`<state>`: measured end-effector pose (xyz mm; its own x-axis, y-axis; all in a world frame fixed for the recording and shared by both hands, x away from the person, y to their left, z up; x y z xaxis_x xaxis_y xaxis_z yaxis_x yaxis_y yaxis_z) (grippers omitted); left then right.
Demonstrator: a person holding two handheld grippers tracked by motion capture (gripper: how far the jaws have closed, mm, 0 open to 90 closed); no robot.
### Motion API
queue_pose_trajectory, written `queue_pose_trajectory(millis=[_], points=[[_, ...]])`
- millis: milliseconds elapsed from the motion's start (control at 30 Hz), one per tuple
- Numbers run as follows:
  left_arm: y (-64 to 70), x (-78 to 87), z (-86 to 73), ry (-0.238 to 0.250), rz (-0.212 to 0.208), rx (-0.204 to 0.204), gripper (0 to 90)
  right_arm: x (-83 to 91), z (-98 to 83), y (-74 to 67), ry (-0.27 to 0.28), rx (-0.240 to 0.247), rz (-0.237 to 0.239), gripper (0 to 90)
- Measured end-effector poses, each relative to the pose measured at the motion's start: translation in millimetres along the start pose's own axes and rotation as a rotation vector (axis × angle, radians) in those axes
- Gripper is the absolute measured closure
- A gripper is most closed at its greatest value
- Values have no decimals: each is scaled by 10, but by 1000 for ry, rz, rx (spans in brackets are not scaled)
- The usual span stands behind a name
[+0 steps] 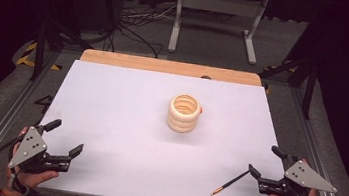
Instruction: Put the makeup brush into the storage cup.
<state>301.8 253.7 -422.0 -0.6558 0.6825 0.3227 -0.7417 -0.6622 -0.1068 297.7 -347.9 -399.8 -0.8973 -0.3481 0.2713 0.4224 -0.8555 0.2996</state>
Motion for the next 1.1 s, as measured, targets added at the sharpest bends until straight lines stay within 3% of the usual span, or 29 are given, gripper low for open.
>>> queue_pose_trajectory(millis=[133,333,667,900,1100], points=[[36,-47,-12,-29,-17,-13,54,13,-19,10,-17,0,-1,69],[49,-67,-26,-32,-37,-10,57,18,9,0,-25,12,17,69],[82,-112,-45,-64,-58,-15,44,-26,52,-46,-110,86,98,50],[88,-135,-64,-80,-66,-15,43,-83,61,-80,-152,103,149,55],[101,-157,-78,-92,-82,-18,42,-105,124,-141,-201,157,206,47]])
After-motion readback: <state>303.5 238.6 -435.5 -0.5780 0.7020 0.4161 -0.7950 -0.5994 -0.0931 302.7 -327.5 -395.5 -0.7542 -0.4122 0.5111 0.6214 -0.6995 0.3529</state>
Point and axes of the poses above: each handheld gripper's, and its own axes: x roughly backward along the jaws, z roughly out of its top, y roughly to its right, the point moved 3 cm from there along -x, roughly forward along the jaws, and after that the axes turned 11 degrees about -z, right-handed, at the moved point
